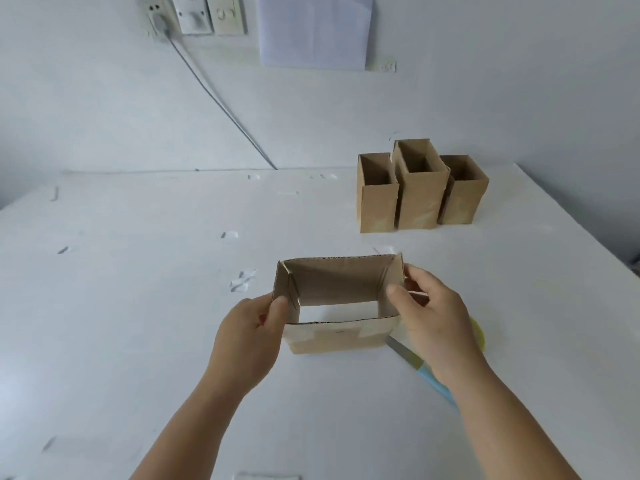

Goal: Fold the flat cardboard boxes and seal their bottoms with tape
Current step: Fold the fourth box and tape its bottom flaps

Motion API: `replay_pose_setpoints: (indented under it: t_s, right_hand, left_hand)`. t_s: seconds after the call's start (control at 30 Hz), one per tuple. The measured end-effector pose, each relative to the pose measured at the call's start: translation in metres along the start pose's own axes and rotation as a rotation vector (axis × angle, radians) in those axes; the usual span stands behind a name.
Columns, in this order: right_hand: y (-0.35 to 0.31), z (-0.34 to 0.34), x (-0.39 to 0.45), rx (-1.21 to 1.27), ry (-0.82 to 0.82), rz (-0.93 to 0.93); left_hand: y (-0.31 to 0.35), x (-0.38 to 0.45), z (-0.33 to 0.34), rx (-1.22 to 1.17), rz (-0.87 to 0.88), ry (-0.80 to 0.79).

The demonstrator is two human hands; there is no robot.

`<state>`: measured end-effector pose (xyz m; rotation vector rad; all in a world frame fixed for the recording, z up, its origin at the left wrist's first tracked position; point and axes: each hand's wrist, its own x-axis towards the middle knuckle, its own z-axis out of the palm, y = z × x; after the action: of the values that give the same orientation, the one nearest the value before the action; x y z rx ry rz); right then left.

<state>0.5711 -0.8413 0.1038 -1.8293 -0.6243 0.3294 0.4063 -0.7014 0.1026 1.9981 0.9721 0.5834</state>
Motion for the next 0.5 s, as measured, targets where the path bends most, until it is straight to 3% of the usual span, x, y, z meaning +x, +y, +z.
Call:
replay_pose_setpoints:
  t_s: [0.23, 0.4, 0.5]
  right_hand:
    - [0.011, 0.01, -0.018, 0.023, 0.011, -0.003]
    - [0.025, 0.013, -0.033, 0.096, -0.044, -0.07]
    - [0.031, 0.014, -0.039, 0.001, -0.054, -0.143]
  left_hand:
    - [-0.002, -0.015, -0.002, -0.014, -0.046, 0.085]
    - [-0.014, -0.027, 0.003, -0.073, 0.05, 0.103]
    - [-0.029, -0.03, 0.004, -0.056, 0.186, 0.114]
